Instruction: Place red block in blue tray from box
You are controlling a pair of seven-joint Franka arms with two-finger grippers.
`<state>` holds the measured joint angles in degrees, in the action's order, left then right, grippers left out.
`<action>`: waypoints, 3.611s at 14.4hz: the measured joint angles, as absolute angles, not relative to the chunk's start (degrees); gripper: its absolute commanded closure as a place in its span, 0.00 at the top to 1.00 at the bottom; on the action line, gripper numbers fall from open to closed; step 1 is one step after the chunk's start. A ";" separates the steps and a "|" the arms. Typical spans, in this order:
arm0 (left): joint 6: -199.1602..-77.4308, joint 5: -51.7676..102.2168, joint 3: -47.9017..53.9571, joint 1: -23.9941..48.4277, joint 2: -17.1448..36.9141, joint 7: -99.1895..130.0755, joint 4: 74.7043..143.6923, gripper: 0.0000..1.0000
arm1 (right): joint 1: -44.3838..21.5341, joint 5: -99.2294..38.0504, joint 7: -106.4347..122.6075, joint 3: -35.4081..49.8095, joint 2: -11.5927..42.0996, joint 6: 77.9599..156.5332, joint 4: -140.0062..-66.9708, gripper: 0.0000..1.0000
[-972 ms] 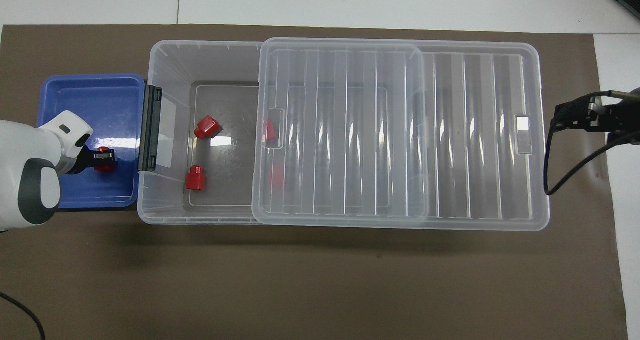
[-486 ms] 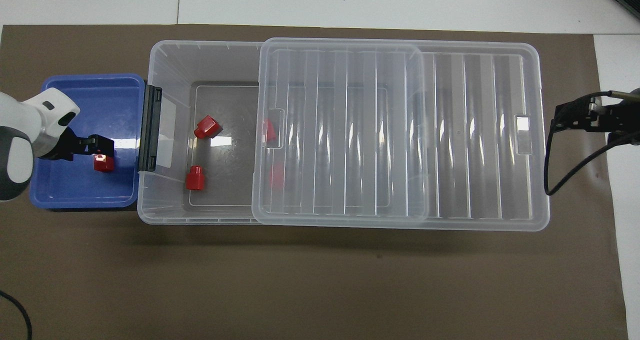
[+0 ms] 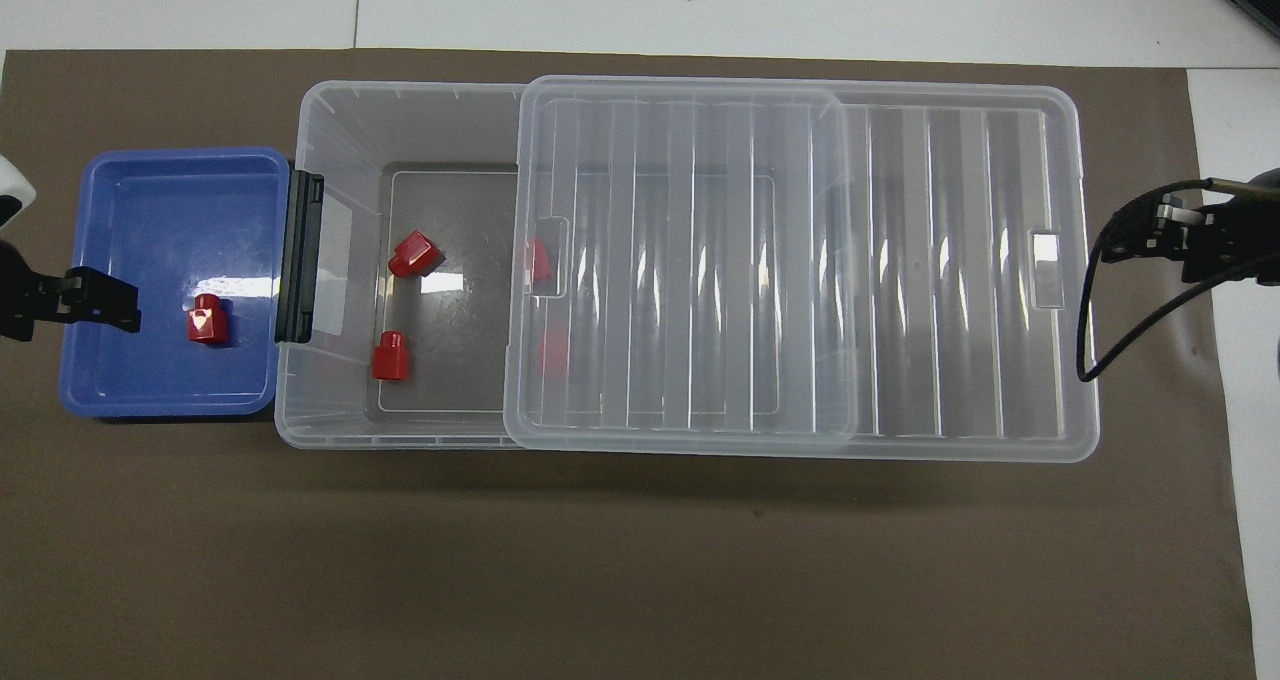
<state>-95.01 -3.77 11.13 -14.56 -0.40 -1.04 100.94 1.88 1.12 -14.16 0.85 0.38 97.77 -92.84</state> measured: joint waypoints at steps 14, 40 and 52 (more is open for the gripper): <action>-95.87 -1.92 10.10 -7.97 -3.87 -0.25 101.07 1.00 | 9.33 1.02 -7.76 0.76 -0.61 118.05 -112.58 0.00; -102.32 2.46 11.51 -5.39 4.20 -0.77 93.41 1.00 | -9.63 -4.06 -6.04 1.35 -0.24 119.66 -113.94 0.00; -101.85 2.40 12.00 -1.58 3.32 -0.81 93.28 1.00 | -12.67 -6.18 -6.36 1.04 -0.19 119.94 -113.55 0.64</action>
